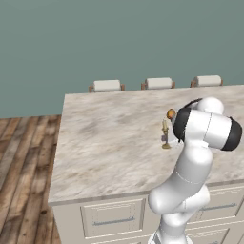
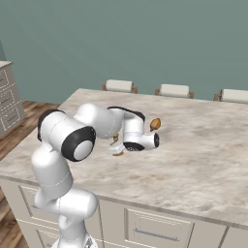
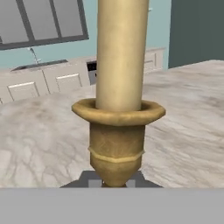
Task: Pick the candle and candle from the dining table and place them in the open cabinet. Close the cabinet after placing the objects.
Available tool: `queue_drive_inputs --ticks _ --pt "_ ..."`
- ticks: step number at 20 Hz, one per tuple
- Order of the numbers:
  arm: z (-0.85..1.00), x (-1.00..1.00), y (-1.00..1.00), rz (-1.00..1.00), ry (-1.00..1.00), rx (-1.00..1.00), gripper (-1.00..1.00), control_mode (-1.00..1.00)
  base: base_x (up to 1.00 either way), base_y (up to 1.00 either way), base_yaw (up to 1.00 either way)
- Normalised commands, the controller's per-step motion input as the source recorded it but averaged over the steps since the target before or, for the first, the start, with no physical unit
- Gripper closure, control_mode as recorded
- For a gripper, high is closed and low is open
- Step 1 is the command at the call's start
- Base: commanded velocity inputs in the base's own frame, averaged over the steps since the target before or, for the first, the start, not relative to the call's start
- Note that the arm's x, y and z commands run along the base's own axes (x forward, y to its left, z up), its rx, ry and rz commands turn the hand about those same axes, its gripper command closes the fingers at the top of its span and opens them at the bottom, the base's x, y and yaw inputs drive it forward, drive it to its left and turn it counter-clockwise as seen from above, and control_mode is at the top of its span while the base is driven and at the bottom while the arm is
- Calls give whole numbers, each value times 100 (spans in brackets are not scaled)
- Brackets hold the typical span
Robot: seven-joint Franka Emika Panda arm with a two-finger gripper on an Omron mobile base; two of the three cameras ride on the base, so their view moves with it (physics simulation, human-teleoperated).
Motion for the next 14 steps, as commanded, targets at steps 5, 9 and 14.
queue_drive_inputs --ticks 5,9,14 --pt "63 -2 17 2 -6 2 100 -100 0 0 0" --pt "65 -17 31 1 -4 0 100 -100 0 0 0" --pt "46 -46 43 0 -3 0 100 -100 0 0 0"
